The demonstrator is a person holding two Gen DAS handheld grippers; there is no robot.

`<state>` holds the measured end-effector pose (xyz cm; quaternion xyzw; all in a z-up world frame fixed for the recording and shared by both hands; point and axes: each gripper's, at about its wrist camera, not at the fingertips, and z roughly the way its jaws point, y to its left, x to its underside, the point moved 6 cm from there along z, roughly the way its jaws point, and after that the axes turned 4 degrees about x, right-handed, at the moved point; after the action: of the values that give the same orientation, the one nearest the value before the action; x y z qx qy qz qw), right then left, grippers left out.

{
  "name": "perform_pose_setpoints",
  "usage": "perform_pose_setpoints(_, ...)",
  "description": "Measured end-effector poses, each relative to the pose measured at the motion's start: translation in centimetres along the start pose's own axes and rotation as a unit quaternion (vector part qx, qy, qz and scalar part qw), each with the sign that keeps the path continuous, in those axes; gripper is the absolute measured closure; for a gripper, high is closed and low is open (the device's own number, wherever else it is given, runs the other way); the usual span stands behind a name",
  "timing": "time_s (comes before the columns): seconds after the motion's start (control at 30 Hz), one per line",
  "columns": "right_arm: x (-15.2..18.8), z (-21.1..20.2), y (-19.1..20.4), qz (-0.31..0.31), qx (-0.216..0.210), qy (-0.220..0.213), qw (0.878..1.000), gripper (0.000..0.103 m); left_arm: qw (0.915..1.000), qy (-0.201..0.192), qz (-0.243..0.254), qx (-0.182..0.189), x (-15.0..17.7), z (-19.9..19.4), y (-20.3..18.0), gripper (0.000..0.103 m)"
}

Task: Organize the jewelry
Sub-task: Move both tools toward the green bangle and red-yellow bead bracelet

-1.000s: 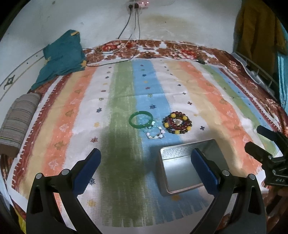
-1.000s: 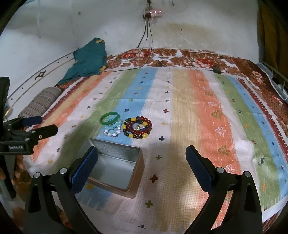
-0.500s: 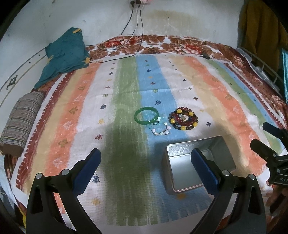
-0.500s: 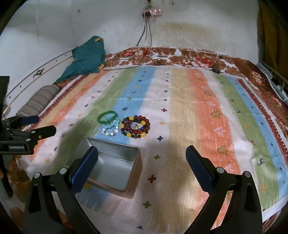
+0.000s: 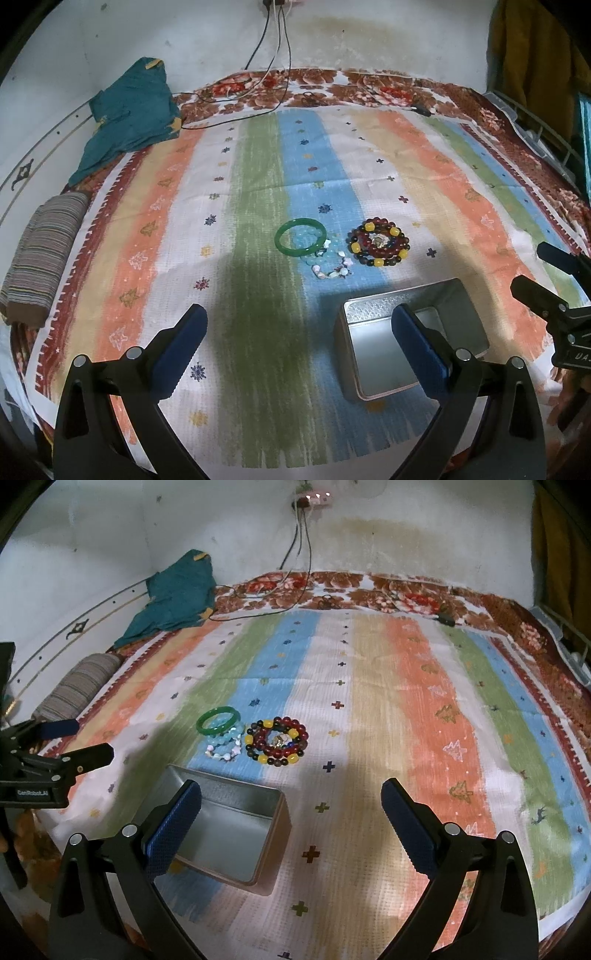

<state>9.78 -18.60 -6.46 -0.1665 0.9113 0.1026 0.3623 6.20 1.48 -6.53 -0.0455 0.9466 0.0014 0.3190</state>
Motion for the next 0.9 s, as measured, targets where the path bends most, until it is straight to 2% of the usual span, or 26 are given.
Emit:
perform_pose_setpoints(0.43,-1.3,2.1,-0.3,-0.006,0.012,0.019,1.000,0.004,0.9992,0.022,-0.008,-0.033,-2.5,3.1,1.3,0.006)
perform_pose_setpoints(0.9,-2.6,4.3,-0.1,-0.016,0.020,0.035,0.999,0.004,0.9986,0.037,-0.016,-0.033,-4.1,5.6,1.9,0.006)
